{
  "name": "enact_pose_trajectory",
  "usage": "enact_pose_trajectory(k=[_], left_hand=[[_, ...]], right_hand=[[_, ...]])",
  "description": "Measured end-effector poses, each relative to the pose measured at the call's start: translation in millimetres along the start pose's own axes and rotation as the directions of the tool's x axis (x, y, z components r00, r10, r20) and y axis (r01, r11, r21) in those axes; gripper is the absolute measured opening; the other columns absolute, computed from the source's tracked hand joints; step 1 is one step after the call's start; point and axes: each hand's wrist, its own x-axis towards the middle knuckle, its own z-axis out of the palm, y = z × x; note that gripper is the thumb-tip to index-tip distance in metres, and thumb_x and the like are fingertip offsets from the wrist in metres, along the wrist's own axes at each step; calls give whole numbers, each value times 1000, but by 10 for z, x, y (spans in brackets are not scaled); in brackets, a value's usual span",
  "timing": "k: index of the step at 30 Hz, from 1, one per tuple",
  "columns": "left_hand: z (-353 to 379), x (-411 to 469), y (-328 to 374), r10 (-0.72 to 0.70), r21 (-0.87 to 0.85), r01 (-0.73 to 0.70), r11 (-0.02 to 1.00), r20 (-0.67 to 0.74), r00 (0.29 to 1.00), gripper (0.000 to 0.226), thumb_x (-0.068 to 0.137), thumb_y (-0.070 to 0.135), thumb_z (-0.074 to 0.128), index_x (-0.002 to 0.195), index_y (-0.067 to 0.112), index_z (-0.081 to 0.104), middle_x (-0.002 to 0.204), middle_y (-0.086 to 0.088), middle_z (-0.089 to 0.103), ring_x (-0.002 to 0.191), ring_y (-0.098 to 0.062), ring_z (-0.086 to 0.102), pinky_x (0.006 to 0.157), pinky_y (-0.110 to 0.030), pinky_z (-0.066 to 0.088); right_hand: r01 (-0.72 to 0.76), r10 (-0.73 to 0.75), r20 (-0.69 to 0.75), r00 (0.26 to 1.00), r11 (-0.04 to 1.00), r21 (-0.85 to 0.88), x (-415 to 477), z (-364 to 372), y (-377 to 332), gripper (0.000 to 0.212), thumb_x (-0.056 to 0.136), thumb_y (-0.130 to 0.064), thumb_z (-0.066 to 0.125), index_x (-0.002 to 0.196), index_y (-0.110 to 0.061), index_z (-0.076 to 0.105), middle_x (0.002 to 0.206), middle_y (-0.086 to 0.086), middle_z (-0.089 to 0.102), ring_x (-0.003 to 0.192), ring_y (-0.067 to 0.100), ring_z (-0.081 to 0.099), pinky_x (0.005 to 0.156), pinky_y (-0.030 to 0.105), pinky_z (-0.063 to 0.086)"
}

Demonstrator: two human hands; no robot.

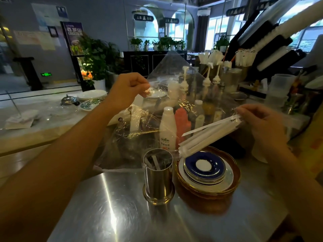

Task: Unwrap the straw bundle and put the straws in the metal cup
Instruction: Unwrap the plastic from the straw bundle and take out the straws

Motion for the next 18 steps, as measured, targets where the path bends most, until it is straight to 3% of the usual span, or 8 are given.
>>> enact_pose_trajectory(k=[3, 7, 14, 18], left_hand=[[-49, -33, -90, -36, -12, 36, 999, -21, 999, 8, 86, 9, 59, 91, 5, 63, 73, -1, 65, 61, -6, 64, 72, -27, 53], [-116, -85, -172, -45, -25, 43, 999, -63, 997, 6, 86, 10, 60, 90, 7, 63, 73, -1, 66, 58, -1, 64, 66, -16, 54], [-190, -195, -244, -84, -98, 75, 992, -96, 992, 8, 87, 6, 57, 93, 4, 62, 73, -4, 64, 56, 1, 63, 61, -9, 52], [-203, -244, -268, -89, -113, 78, 991, -98, 991, 5, 87, 5, 57, 87, 8, 61, 72, -3, 63, 56, 1, 63, 60, -9, 51]], right_hand=[[23, -24, 22, 999, 1000, 18, 26, 52, -62, 20, 84, -21, 60, 76, -38, 65, 83, -11, 65, 80, 4, 62, 69, 23, 53], [55, -53, 54, 997, 998, -26, 90, 141, -181, 12, 84, -19, 59, 93, -17, 67, 85, -6, 64, 78, 4, 60, 76, 30, 53], [105, -99, 82, 992, 992, -73, 176, 275, -307, 12, 86, -16, 57, 95, -17, 65, 82, -10, 63, 71, -11, 57, 68, 8, 48], [72, -67, 75, 995, 995, -70, 166, 319, -300, 13, 86, -17, 58, 96, -13, 66, 84, -6, 64, 73, -2, 57, 67, 16, 46]])
